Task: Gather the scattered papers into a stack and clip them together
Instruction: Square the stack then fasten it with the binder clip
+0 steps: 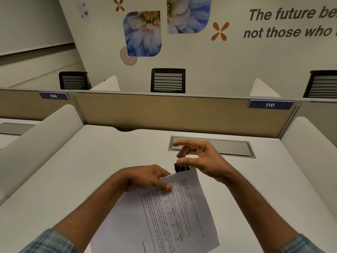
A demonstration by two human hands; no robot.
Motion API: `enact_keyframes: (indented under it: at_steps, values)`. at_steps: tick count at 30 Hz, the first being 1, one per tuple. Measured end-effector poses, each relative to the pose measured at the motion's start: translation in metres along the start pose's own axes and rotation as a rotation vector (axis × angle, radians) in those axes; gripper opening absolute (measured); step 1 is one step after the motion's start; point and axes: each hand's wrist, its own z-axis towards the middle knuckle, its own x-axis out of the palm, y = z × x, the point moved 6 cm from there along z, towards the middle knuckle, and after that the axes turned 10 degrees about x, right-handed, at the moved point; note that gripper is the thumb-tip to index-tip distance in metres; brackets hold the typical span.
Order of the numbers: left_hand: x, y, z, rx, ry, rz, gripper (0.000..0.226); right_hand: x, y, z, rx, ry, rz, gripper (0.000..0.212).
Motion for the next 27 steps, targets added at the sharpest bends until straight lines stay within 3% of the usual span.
enact_keyframes:
  at_steps: [6, 27]
  values:
    - [0.000, -0.004, -0.001, 0.017, 0.011, -0.002, 0.030, 0.005, -0.002, 0.001, 0.031, 0.048, -0.045, 0.037]
    - [0.001, -0.008, 0.001, 0.037, -0.041, -0.024, 0.039, 0.002, -0.014, 0.003, 0.100, 0.156, -0.107, 0.025]
